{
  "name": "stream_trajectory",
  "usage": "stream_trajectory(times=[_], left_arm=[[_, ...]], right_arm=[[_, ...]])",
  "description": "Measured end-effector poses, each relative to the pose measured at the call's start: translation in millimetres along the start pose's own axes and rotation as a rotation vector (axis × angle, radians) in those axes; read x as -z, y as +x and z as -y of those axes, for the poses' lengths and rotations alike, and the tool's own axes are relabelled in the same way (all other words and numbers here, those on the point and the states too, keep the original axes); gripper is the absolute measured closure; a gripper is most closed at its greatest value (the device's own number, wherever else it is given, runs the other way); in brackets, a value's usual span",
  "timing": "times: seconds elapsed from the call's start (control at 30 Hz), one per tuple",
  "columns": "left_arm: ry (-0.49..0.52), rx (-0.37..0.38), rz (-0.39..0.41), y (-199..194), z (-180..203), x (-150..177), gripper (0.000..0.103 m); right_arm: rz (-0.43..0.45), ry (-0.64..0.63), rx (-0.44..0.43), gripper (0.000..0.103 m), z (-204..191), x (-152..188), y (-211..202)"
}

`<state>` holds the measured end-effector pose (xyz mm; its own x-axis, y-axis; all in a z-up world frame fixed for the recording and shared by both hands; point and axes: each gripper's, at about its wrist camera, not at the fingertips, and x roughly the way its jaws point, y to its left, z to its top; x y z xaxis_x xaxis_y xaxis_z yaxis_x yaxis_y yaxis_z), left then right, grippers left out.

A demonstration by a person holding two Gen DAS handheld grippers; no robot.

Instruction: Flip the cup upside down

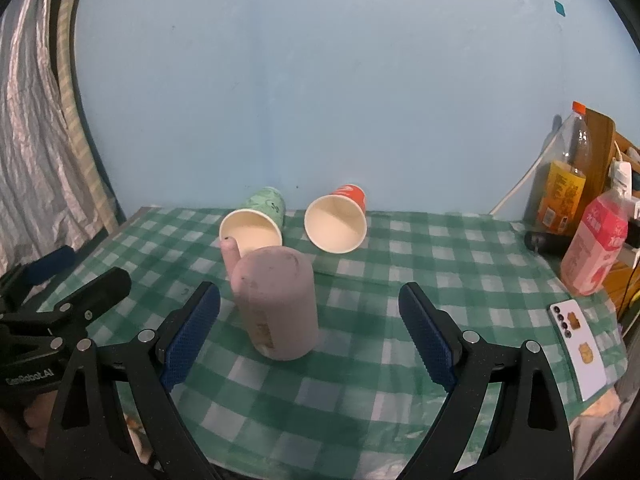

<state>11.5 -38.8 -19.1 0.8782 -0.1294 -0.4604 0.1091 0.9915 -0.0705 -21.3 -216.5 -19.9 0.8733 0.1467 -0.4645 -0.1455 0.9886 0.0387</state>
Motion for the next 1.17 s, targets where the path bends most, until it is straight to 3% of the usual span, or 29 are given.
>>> stream_trajectory(times=[0.3,0.5,0.67,1.17], left_arm=[[-0.007,0.004,0.003,-1.5,1.8,0.2,0.001],[-0.029,0.008,-0.052,2.9,-0.8,-0.7,0.001],[-0.022,-0.024,-0.041,1.2,-0.5,-0.9,0.001],[-0.015,-0.021,-0.055,2.5,1.7,-1.7,0.001]], right_arm=[[0.001,0.0,0.0,0.013,0.6,0.0,-0.5],[0.001,0.0,0.0,0.013,0.8,0.2,-0.2],[0.0,0.0,0.0,0.013,1.0,0.5,-0.3],[0.0,-0.003,-0.004,0.013,-3.4,1.9,-2.7]])
